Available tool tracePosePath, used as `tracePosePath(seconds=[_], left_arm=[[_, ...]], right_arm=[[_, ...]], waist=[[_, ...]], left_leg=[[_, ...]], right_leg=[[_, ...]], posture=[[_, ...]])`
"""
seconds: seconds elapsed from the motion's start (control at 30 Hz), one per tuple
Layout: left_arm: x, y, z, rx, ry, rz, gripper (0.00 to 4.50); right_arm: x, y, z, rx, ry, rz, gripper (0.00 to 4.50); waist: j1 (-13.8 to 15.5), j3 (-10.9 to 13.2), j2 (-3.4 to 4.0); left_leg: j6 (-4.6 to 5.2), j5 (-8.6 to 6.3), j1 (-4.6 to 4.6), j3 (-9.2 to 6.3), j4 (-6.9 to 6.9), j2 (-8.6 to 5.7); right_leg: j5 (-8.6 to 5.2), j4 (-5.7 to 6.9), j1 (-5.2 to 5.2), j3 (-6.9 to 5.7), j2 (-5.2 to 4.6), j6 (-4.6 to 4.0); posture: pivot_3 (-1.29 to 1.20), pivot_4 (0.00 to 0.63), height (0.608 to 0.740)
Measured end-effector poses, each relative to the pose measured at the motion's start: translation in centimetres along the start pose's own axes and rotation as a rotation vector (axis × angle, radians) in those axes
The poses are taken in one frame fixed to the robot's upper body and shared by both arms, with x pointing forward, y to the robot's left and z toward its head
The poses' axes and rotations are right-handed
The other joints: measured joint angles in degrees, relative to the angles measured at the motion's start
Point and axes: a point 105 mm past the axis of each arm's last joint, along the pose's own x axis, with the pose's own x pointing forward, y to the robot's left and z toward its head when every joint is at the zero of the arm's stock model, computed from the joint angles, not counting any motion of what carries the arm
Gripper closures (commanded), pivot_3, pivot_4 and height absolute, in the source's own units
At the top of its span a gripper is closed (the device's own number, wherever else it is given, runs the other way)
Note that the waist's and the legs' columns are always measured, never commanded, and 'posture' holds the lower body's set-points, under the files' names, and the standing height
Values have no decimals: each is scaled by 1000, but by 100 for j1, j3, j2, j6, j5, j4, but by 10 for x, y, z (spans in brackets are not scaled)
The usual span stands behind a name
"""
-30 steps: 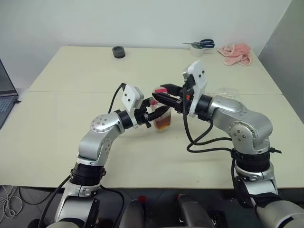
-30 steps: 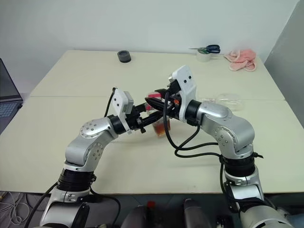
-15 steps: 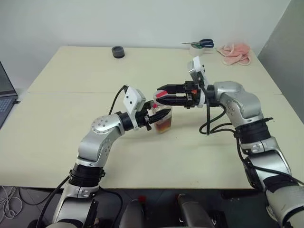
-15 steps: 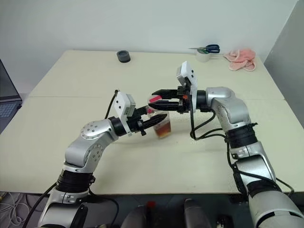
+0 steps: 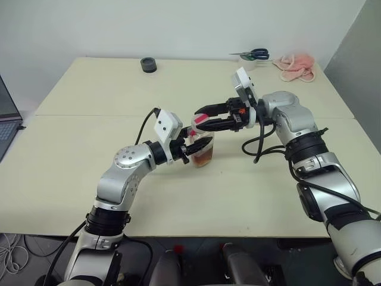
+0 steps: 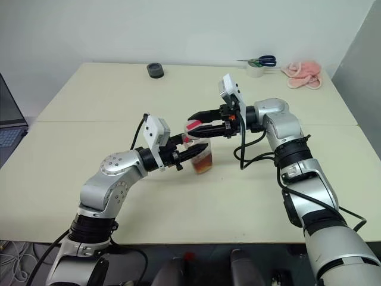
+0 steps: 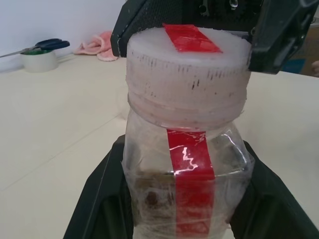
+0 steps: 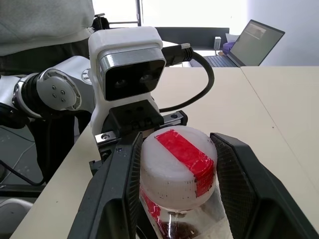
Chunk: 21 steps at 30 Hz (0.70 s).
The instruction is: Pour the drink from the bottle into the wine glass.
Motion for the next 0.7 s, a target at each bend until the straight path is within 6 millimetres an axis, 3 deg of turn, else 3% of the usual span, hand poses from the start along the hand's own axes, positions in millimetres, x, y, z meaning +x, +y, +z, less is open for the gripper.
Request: tracePosePath(seconds=[0.13,0.17,0.37,0.5,0.6,0.7], left_arm=[[1,-2,5,0,-20,-14,2606],[1,-2,6,1,-24,-17,2606],[4,-4,15,19,-53,-44,2607],[4,-5,13,14,-51,-62,2607],[5,-5,12,10,-50,-65,2608],[5,-7,12,12,-53,-77,2613]], right_arm=[[-9,-2,-7,15,45,-35,171],[-9,-3,-7,15,48,-44,14],[-18,0,7,-26,30,-139,0],[-28,24,12,-14,8,-182,0],[-23,42,16,-8,4,-178,0],[-22,48,18,4,9,-239,0]], waist=[[5,0,0],[3,0,0],[11,0,0],[27,0,1],[22,0,1],[4,0,1]], left_leg=[[0,0,0,1,2,-2],[0,0,0,1,2,-2],[-1,0,-1,-1,0,-2],[-1,0,-8,-4,2,-6],[-1,0,-8,-5,5,-5],[0,0,-5,-2,7,-3]], right_leg=[[0,0,1,1,-2,0],[0,0,0,2,-2,0],[0,0,1,0,-3,0],[0,-1,-2,-2,-8,1],[-1,1,-2,-2,-6,1],[-9,1,-2,2,0,15]], posture=[[0,150,740],[0,150,740],[0,150,740],[0,150,740],[0,150,740],[0,150,740]])
